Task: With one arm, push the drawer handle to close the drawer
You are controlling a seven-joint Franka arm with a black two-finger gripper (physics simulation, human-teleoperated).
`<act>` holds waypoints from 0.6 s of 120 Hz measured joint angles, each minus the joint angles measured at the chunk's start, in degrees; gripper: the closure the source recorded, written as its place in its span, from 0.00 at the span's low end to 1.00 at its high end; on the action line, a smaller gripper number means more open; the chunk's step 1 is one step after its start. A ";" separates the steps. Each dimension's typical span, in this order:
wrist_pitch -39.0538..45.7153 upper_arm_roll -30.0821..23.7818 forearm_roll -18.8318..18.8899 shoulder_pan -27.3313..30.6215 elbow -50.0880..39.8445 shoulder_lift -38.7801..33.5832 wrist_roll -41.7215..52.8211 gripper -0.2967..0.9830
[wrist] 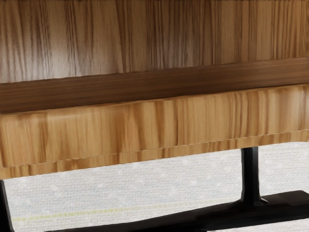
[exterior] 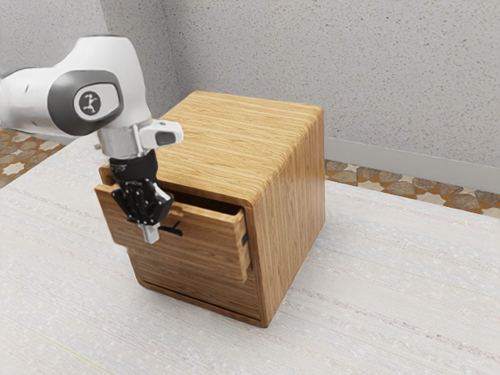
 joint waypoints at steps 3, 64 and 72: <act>0.04 0.00 0.03 0.00 0.45 0.43 -0.01 0.85; 0.38 0.09 0.15 0.43 5.57 4.38 -0.09 0.85; 0.57 0.09 0.16 0.49 5.87 5.11 -0.10 0.85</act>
